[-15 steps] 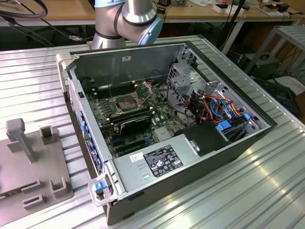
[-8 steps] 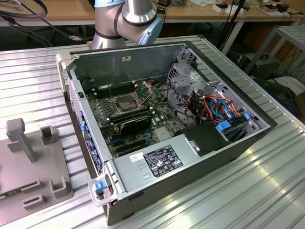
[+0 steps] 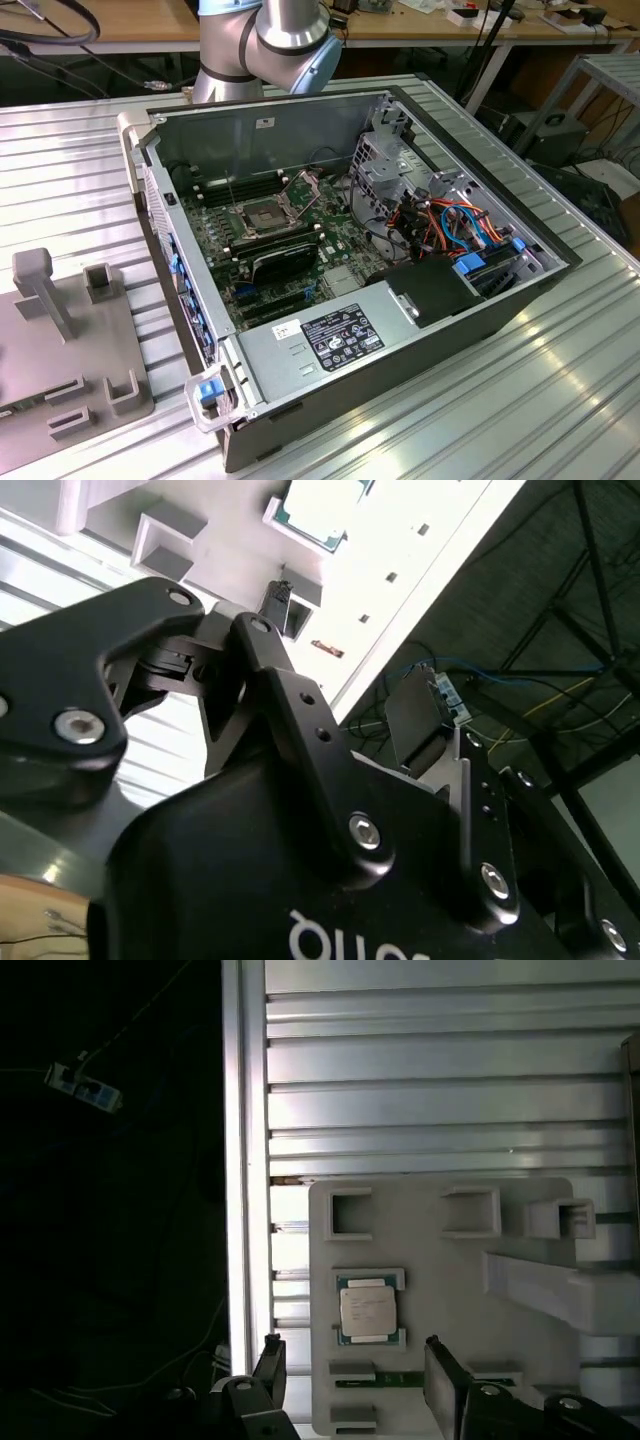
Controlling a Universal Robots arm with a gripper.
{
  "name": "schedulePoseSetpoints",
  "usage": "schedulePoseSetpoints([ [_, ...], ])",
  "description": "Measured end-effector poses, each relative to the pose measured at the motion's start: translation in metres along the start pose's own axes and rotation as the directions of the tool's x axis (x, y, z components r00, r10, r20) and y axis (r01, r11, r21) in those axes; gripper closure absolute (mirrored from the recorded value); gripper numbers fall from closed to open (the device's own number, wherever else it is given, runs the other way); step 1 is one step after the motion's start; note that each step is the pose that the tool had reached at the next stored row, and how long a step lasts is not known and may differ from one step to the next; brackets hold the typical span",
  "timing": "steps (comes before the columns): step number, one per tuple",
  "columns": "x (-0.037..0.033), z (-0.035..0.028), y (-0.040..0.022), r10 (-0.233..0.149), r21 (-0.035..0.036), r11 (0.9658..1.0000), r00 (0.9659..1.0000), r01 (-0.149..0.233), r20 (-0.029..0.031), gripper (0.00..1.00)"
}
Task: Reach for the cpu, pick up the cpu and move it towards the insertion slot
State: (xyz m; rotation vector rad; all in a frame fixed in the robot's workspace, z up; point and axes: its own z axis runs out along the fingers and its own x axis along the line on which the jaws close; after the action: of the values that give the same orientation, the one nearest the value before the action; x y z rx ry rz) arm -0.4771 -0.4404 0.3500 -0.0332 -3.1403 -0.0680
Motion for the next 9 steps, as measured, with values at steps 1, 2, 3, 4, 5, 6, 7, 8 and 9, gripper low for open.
schedulePoseSetpoints([
  [1, 0.0000, 0.0010, 0.0001, -0.006, 0.0001, 1.0000, 1.0000, 0.006, -0.0014, 0.34],
  [2, -0.0001, 0.0020, 0.0002, -0.012, 0.0001, 0.9999, 0.9999, 0.012, -0.0033, 0.34],
  [3, -0.0001, 0.0040, 0.0003, -0.021, 0.0000, 0.9998, 0.9998, 0.021, -0.0058, 0.34],
  [4, -0.0002, 0.0058, 0.0004, -0.029, 0.0000, 0.9996, 0.9995, 0.029, -0.0082, 0.34],
  [5, -0.0003, 0.0071, 0.0005, -0.034, 0.0000, 0.9994, 0.9994, 0.034, -0.0099, 0.34],
  [6, -0.0002, 0.0082, 0.0005, -0.039, 0.0000, 0.9992, 0.9992, 0.039, -0.0115, 0.34],
  [7, -0.0002, 0.0097, 0.0005, -0.044, -0.0001, 0.9990, 0.9989, 0.044, -0.0131, 0.34],
  [8, -0.0002, 0.0109, 0.0004, -0.048, -0.0001, 0.9989, 0.9988, 0.048, -0.0144, 0.34],
  [9, -0.0003, 0.0131, 0.0003, -0.052, 0.0000, 0.9987, 0.9985, 0.052, -0.0158, 0.34],
])
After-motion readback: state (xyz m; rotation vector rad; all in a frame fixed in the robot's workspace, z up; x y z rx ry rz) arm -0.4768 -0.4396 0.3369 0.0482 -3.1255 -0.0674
